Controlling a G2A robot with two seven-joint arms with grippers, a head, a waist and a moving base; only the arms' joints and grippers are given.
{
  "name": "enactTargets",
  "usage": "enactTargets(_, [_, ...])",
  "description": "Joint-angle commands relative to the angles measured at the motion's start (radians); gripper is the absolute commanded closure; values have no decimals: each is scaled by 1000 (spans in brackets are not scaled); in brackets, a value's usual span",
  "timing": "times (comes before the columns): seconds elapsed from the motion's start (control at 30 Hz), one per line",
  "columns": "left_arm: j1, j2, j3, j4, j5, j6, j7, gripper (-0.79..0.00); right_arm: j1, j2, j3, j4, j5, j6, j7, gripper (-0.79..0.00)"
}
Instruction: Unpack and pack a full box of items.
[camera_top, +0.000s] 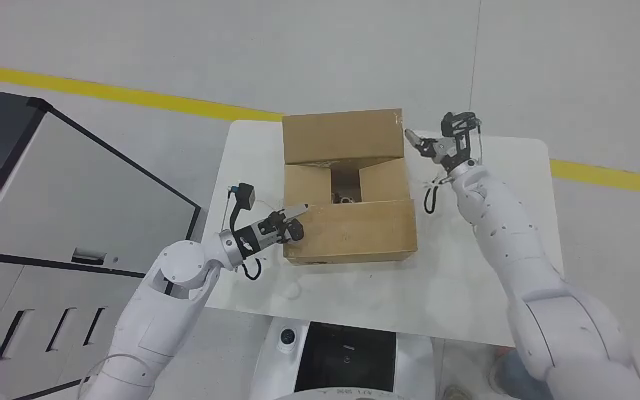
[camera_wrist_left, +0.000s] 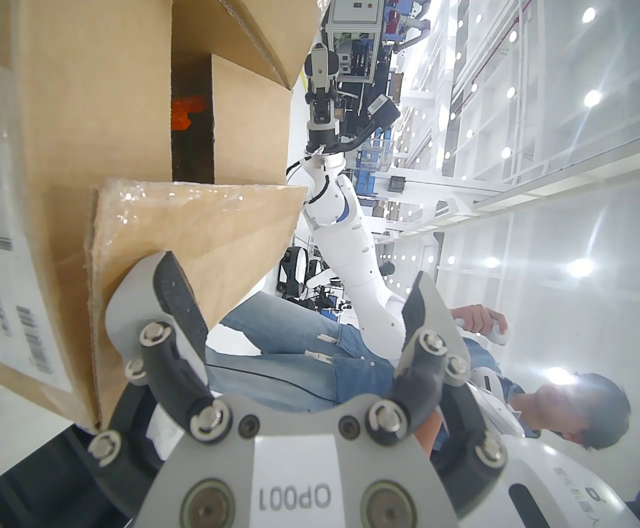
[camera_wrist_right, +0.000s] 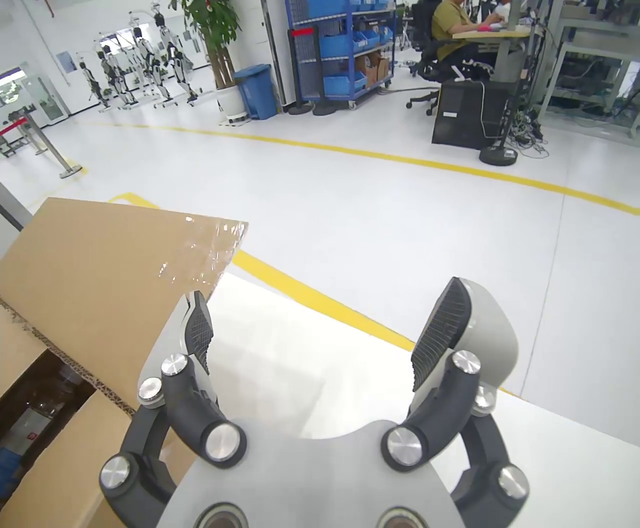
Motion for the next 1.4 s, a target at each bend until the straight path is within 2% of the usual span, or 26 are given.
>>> enactTargets(0.0, [0,0,0,0,0,0,0,-785,-7,7,0,-6,-20,-9,-8,-785])
enactTargets(0.23, [0,0,0,0,0,0,0,-785,11,3,8,19,16,69,93,-785])
enactTargets(0.43, [0,0,0,0,0,0,0,-785,32,-16,-37,43,-18,81,96,-785])
enactTargets(0.63, [0,0,0,0,0,0,0,-785,48,-25,-59,64,-29,42,5,-785])
enactTargets(0.83, [0,0,0,0,0,0,0,-785,42,-9,-72,70,-83,-43,-115,-785])
enactTargets(1.03, [0,0,0,0,0,0,0,-785,16,13,-94,46,-175,-80,-206,-785])
enactTargets(1.37, [0,0,0,0,0,0,0,-785,-28,43,-97,-27,-225,-129,-234,-785])
